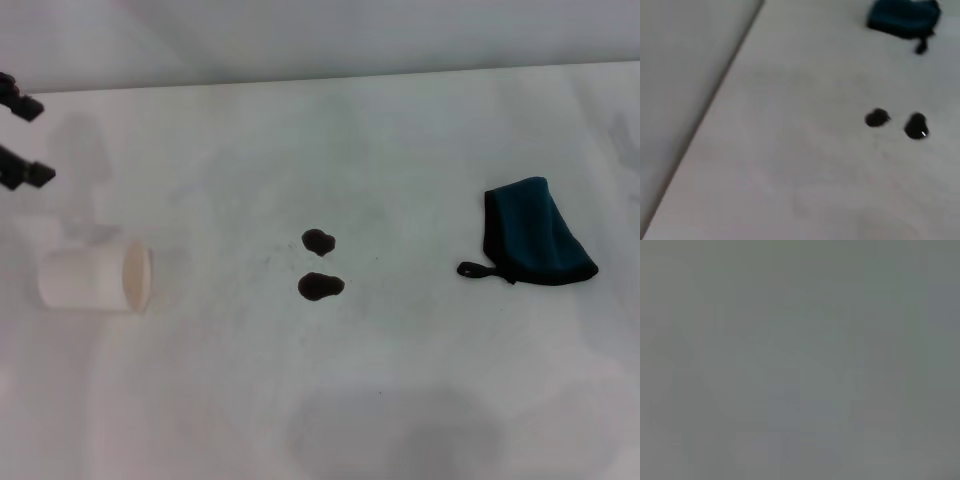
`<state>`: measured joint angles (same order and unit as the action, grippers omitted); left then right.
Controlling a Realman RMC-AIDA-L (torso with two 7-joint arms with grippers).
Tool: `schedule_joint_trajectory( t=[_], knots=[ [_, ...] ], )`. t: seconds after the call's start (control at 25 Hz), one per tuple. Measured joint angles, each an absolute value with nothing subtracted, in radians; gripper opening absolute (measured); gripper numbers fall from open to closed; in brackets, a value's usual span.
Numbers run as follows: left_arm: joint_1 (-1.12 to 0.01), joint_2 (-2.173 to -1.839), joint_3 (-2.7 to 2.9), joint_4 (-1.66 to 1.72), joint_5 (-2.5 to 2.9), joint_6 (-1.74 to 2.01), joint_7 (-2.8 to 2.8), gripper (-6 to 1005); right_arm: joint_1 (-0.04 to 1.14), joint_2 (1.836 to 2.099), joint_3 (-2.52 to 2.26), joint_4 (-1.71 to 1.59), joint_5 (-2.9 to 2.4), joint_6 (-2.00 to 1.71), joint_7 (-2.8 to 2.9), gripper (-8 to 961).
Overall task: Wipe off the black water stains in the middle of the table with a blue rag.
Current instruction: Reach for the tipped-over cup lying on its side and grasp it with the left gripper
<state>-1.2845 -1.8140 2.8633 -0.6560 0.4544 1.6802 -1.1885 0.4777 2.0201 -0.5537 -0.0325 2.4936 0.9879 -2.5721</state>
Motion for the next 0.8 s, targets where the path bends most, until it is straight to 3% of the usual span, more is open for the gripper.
schedule_joint_trajectory(
  t=[0.28,0.8],
  knots=[
    [-1.313,-1.84,2.857,-0.684,0.558,1.689,-1.043,888,0.453,2.024,-0.554,0.0,2.493,1.005,-2.508,844],
    [-1.381,-1.996,2.852,-0.815,0.673,1.652,-0.848,887,0.463,2.028,-0.554,0.082,2.487,1.047,-2.481,844]
  ],
)
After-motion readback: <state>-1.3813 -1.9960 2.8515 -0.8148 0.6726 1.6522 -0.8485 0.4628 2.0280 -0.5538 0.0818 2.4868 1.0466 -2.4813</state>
